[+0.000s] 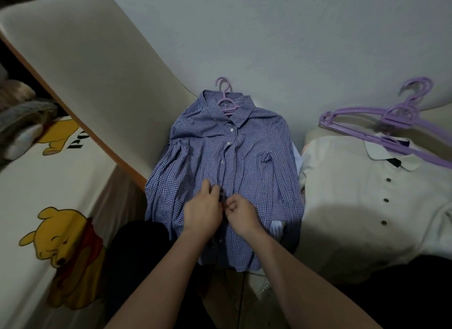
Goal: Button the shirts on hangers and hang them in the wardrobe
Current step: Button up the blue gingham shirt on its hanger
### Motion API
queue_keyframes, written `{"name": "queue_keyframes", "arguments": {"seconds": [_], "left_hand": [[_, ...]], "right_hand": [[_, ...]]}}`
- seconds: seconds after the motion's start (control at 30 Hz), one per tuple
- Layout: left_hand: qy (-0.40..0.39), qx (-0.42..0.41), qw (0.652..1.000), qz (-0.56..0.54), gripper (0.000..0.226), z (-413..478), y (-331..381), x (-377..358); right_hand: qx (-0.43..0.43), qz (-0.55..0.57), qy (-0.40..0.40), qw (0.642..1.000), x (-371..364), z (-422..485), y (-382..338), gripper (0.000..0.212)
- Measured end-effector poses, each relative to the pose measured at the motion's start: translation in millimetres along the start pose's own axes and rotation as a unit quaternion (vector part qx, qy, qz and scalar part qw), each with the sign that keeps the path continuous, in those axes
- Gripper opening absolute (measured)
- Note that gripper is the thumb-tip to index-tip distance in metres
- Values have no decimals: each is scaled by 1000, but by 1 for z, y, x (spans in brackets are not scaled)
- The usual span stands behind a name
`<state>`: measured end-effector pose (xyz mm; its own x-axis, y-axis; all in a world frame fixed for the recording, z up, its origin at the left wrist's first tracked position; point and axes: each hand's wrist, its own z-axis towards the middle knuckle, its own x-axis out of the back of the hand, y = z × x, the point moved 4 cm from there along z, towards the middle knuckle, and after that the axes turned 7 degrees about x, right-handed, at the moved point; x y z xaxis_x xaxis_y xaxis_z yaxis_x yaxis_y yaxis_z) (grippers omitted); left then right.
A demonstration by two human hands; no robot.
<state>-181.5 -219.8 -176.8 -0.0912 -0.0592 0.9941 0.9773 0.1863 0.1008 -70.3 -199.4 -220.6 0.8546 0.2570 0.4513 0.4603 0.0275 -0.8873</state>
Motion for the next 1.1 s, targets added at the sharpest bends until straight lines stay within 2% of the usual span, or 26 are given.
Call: {"name": "queue_keyframes", "arguments": {"seconds": [0.27,0.5,0.7,0.97,1.1], "left_hand": [[-15,31,999,27,24,-16,-10,-10],[-12,118,985,-125,20,-12,-20,-7],[-68,149,977,-133,18,-16,-25,-14],[-48,181,962,-200,16,-19,-26,-9],[-31,182,960,-208,18,-19,-27,-9]], "right_hand": [[-8,15,1,1000,-1,0,2,12],[-15,41,23,999,-1,-4,1,13],[-17,41,25,999,4,-7,-4,18],[-26,27,41,998,-2,-12,-7,17],[-45,61,51,996,0,-14,-9,16]]}}
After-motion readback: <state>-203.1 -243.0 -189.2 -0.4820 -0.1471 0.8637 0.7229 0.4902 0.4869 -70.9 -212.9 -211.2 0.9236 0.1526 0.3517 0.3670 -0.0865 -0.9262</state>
